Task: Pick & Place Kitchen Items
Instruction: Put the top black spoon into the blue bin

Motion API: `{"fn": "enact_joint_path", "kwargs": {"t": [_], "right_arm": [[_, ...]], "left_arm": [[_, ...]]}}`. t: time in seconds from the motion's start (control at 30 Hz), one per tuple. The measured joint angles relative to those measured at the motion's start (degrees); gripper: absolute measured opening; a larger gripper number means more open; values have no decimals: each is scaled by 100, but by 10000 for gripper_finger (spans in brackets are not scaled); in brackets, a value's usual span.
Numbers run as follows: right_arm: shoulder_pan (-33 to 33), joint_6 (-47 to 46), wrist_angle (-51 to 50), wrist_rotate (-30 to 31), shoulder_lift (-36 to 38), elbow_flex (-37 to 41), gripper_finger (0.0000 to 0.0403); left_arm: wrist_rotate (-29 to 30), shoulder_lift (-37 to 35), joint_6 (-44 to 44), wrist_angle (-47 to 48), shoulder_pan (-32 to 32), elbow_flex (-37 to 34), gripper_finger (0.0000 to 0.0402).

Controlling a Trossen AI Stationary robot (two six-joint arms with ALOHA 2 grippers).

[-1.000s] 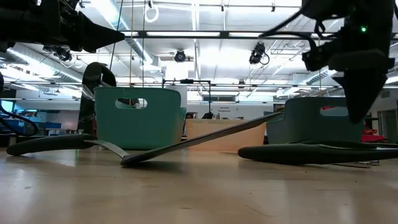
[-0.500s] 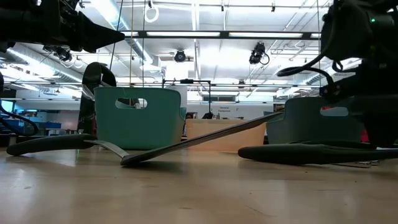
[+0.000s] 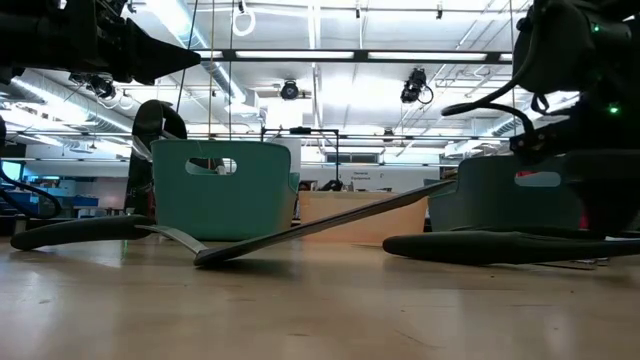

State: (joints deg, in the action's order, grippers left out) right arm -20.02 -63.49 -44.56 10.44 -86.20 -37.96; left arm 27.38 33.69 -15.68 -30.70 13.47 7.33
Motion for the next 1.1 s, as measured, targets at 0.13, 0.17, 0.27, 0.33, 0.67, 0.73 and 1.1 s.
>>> {"fn": "enact_joint_path", "kwargs": {"t": [0.13, 0.17, 0.27, 0.33, 0.67, 0.73, 1.1], "right_arm": [[6, -86, 64, 1, -1, 7, 47], [6, -136, 66, -13, 11, 7, 46], [-62, -359, 116, 38, 92, 7, 46], [-150, -443, 128, 106, 155, -64, 46], [-389, 59, 208, 715, 766, -1320, 40], [-390, 438, 201, 978, 875, -1657, 40], [262, 2957, 556, 3564, 2280, -2758, 40]], "left_arm": [[0, 0, 0, 2, -2, 0, 16], [0, 2, 0, 2, -2, 0, 16], [0, 0, 0, 2, -1, 0, 16], [0, 0, 2, 2, 0, 0, 16], [-2, 1, 17, 0, -2, 0, 16], [-2, 2, 18, 0, 0, 0, 16], [-4, 1, 22, 0, 0, 0, 16]]}}
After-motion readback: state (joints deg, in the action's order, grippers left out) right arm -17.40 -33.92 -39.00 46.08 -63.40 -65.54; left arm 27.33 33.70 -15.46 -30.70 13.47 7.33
